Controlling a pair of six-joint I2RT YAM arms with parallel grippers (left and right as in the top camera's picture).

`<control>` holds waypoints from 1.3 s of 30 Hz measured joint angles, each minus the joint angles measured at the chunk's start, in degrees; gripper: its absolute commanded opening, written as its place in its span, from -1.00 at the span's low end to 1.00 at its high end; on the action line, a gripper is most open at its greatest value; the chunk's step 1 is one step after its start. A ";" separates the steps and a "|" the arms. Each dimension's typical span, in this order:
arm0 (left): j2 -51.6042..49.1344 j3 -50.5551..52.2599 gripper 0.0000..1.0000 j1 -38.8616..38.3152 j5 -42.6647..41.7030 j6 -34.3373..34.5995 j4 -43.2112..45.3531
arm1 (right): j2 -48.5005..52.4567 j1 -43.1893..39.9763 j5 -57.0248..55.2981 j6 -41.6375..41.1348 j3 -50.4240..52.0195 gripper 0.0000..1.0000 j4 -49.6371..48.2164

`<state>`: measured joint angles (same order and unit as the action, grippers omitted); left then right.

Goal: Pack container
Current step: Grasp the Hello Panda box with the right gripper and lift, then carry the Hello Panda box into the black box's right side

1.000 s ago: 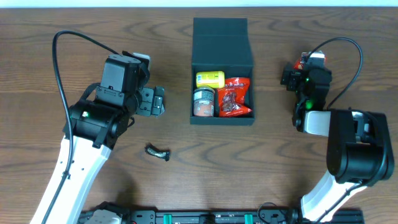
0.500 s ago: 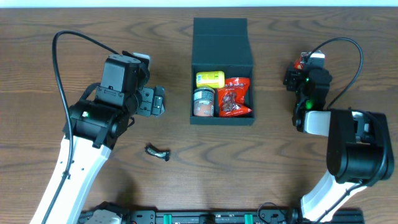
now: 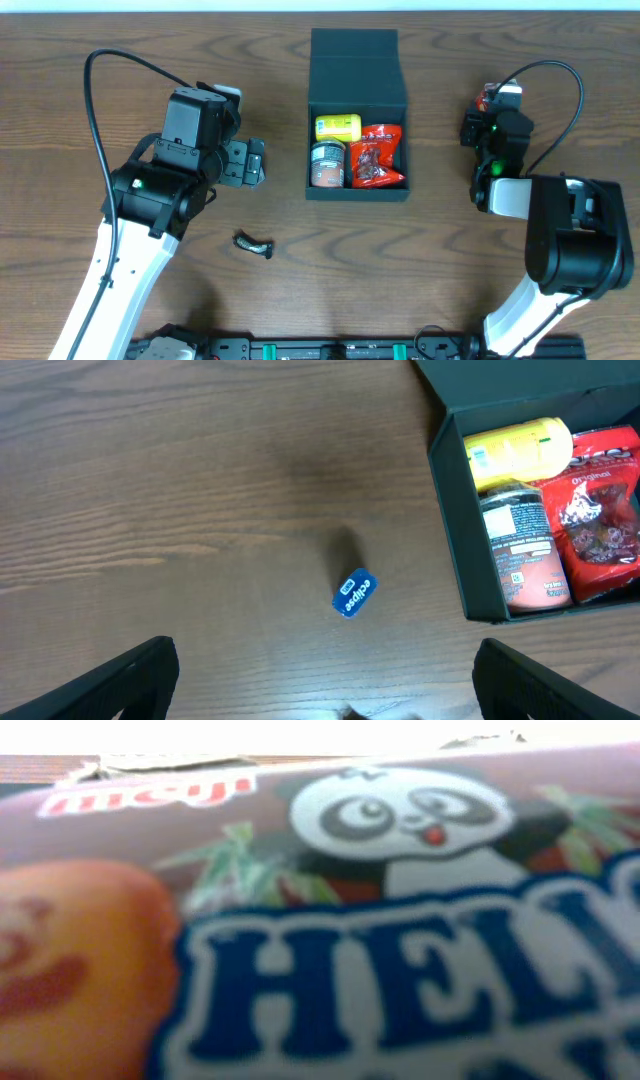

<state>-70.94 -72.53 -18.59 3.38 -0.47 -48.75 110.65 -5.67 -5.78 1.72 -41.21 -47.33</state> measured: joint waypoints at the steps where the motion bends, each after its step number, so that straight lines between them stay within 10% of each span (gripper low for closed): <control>1: 0.00 0.00 0.90 0.00 0.00 0.00 -0.02 | 0.00 0.00 0.00 0.00 0.00 0.17 -0.09; 9: 0.00 0.00 0.90 0.00 0.00 0.00 -0.02 | 0.11 0.00 0.00 -0.98 0.00 0.14 -1.62; 15: 0.00 0.00 0.90 0.00 0.02 0.00 -0.02 | -0.02 0.09 -0.04 -1.60 0.00 -0.43 0.07; 24: 0.00 0.00 0.90 0.00 0.96 0.00 -0.55 | -10.43 2.95 -0.02 -1.70 -0.02 -0.46 5.57; 39: 1.46 0.00 0.90 1.11 2.21 2.21 -3.76 | -42.66 17.66 0.22 -19.85 -6.60 -0.98 57.44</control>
<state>-69.47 -72.53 -17.47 5.58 1.74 -52.51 67.99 11.99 -5.56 -18.13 -47.81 10.11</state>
